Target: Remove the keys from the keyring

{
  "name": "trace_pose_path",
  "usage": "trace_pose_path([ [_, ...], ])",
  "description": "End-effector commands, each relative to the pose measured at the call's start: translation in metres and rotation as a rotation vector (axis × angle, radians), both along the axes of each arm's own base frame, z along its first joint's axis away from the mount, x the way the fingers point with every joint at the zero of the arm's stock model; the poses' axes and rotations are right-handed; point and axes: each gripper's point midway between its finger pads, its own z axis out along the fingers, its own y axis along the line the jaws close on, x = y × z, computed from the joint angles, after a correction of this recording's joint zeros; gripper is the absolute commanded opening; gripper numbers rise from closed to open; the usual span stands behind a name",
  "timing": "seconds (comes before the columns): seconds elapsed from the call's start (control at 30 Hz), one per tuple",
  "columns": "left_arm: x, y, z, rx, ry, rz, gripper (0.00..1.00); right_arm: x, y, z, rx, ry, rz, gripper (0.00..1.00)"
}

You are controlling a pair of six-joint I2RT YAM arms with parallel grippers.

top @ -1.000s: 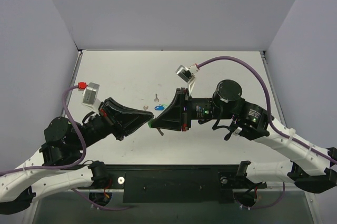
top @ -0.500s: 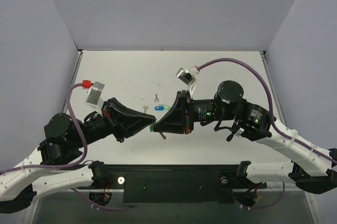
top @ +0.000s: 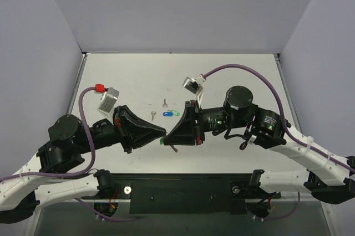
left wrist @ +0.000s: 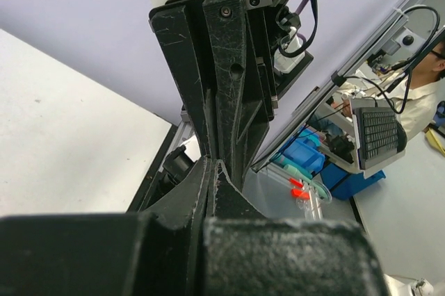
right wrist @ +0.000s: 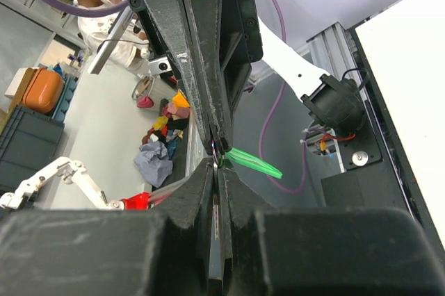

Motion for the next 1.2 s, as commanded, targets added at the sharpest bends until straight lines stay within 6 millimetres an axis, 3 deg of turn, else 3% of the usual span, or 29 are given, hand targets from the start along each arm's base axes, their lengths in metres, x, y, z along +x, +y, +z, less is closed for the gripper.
trace_pose_path([
  [0.0, -0.01, -0.005, -0.01, 0.073, -0.012, -0.064, 0.0, 0.005, 0.0, 0.023, 0.067, -0.06, -0.018, 0.0],
  [0.73, -0.009, -0.006, -0.04, 0.181, -0.001, -0.066, 0.0, 0.003, -0.004, 0.018, 0.052, -0.063, -0.024, 0.0],
  [1.17, -0.008, -0.008, -0.044, 0.188, 0.006, -0.071, 0.0, 0.004, -0.004, 0.018, 0.053, -0.063, -0.027, 0.0],
])
